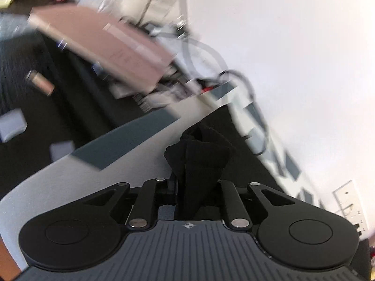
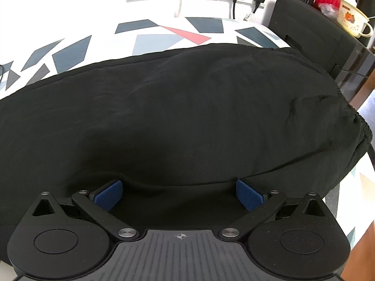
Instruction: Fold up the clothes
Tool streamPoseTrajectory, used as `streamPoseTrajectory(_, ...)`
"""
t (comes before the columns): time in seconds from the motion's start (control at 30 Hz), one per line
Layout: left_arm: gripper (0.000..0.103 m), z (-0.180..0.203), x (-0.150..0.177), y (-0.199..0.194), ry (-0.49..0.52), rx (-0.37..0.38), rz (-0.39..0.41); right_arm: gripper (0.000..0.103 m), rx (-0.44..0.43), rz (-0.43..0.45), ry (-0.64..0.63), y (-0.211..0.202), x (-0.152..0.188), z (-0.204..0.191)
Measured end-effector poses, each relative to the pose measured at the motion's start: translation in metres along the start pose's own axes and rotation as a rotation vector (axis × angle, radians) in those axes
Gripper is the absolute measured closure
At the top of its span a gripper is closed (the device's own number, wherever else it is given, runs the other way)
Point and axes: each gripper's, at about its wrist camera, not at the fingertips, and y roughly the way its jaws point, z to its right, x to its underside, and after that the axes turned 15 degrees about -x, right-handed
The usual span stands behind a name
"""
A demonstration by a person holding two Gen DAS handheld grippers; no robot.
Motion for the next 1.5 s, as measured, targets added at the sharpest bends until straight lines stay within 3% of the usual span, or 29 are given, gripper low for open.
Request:
streamPoseTrajectory(0.17,0.089,0.06,-0.003,-0.033,0.195,0.1,0.103,0.001,-0.031,0.028,0.064,-0.008,-0.008,0.012)
streamPoseTrajectory(0.3,0.09,0.108,0.012,-0.04,0.29,0.16,0.106,0.001,-0.101,0.065,0.207,-0.016,-0.017,0.034)
streamPoseTrajectory(0.47,0.09,0.17,0.048,-0.054,0.445,0.315,0.079,0.001,-0.16,0.098,0.287,-0.025,-0.022,0.057)
streamPoseTrajectory(0.63,0.09,0.238,0.103,-0.062,0.592,0.473,0.022,0.001,-0.178,0.128,0.323,-0.035,-0.025,0.08)
streamPoseTrajectory(0.77,0.09,0.288,0.173,-0.064,0.774,0.598,-0.064,0.001,-0.178,0.127,0.35,-0.037,-0.025,0.105)
streamPoseTrajectory(0.93,0.088,0.323,0.264,-0.05,1.002,0.62,-0.209,0.001,-0.197,0.129,0.414,-0.036,-0.02,0.137)
streamPoseTrajectory(1.03,0.071,0.326,0.293,-0.053,1.137,0.601,-0.221,0.001,-0.246,0.129,0.473,-0.036,-0.018,0.149)
streamPoseTrajectory(1.17,0.041,0.311,0.267,-0.07,1.102,0.712,-0.22,0.002,-0.356,0.13,0.508,-0.039,-0.02,0.153)
streamPoseTrajectory(1.27,0.035,0.291,0.22,-0.073,0.994,0.722,-0.184,0.005,-0.441,0.125,0.525,-0.037,-0.024,0.148)
streamPoseTrajectory(1.37,0.032,0.265,0.181,-0.069,0.908,0.642,-0.157,0.005,-0.512,0.085,0.543,-0.028,-0.027,0.137)
streamPoseTrajectory(1.5,0.031,0.219,0.15,-0.046,0.856,0.422,-0.154,0.004,-0.566,0.015,0.544,-0.014,-0.029,0.117)
